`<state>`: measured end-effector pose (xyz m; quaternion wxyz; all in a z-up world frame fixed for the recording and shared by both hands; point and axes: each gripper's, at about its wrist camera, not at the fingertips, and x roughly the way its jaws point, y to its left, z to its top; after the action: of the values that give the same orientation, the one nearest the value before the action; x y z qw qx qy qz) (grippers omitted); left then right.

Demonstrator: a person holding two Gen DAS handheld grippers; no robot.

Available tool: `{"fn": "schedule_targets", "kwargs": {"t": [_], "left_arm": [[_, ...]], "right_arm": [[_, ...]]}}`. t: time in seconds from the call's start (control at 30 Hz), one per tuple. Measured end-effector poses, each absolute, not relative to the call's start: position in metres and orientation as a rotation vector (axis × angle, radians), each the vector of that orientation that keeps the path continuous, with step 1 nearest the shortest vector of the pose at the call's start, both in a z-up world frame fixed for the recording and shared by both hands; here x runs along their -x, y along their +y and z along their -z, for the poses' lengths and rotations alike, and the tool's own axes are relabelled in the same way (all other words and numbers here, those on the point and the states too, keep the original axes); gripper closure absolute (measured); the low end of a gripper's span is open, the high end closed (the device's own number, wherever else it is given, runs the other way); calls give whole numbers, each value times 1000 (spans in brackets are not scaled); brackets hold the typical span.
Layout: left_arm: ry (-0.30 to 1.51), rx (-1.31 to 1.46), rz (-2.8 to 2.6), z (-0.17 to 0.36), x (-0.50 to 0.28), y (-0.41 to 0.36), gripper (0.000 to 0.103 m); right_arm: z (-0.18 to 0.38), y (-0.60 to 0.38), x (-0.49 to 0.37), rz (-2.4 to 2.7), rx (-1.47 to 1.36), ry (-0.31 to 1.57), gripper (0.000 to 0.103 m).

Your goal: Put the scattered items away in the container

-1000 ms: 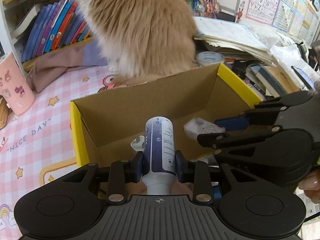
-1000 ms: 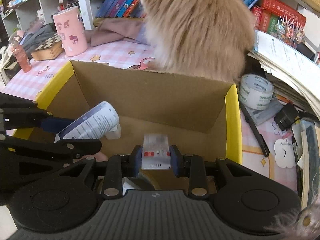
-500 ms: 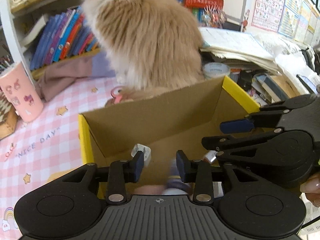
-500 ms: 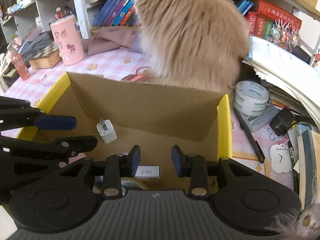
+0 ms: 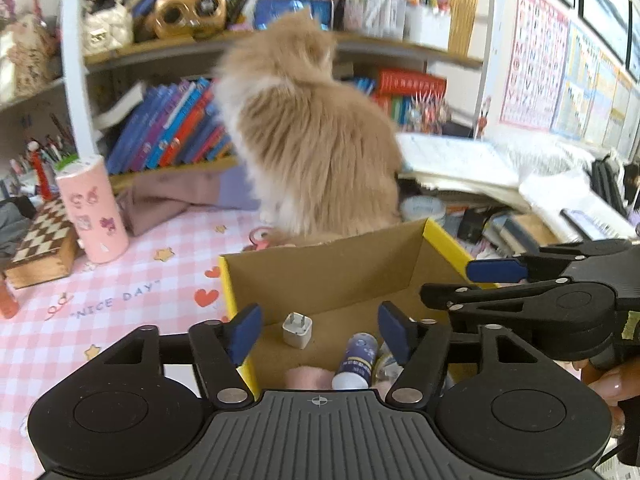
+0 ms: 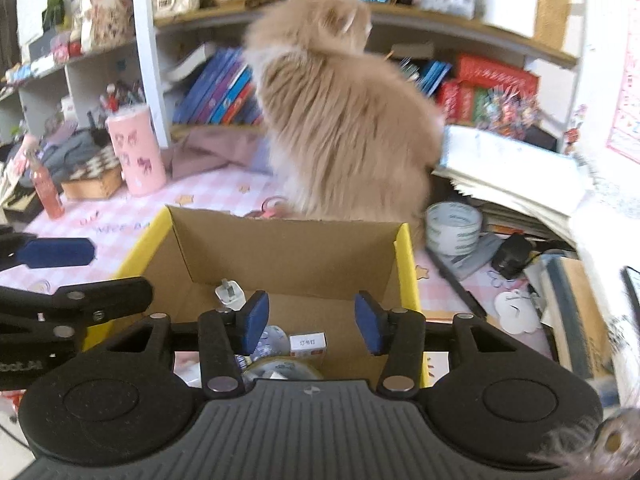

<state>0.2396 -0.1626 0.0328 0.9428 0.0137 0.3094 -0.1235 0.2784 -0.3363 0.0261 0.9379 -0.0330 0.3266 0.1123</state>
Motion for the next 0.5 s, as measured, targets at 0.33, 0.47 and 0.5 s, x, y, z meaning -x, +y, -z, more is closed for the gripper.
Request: {"fn": "schedule_targets", "kwargs": {"t": [0.33, 0.47, 0.5], "left_arm": [[571, 20, 172, -39, -164, -115, 25], [570, 32, 129, -34, -133, -96, 24], [575, 32, 122, -32, -124, -92, 24]], "right_arm": [[-35, -323, -195, -134, -8, 592, 49], [-31, -308, -163, -119, -19, 594, 47], [-29, -303, -153, -120, -19, 597, 46]]}}
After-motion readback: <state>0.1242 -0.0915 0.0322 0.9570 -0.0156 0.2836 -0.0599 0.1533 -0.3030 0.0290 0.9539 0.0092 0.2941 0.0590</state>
